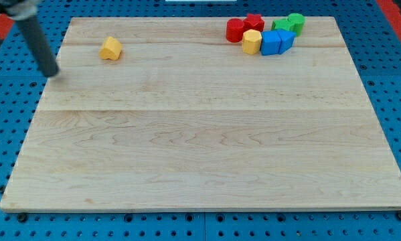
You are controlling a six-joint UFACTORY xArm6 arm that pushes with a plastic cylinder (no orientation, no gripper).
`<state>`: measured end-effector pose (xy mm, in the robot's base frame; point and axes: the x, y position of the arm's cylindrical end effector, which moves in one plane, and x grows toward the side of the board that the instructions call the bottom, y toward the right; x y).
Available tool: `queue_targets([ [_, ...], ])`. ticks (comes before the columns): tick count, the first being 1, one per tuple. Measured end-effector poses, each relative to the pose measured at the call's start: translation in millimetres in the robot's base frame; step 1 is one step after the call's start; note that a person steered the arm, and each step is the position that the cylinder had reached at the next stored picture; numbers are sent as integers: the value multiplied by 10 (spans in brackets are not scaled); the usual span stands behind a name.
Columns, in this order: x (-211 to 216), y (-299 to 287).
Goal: Push the heart into the group of blocks
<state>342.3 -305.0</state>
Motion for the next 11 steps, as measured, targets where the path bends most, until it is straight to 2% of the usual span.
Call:
queue_targets([
  [1,-276,698],
  [2,-383,1936],
  [3,-184,1826],
  [4,-325,640],
  [5,-841,70],
  [6,-973,842],
  [7,-944,2131],
  [8,-809,2562],
  [9,-332,2127],
  [10,-314,2611],
  [11,-610,3457],
])
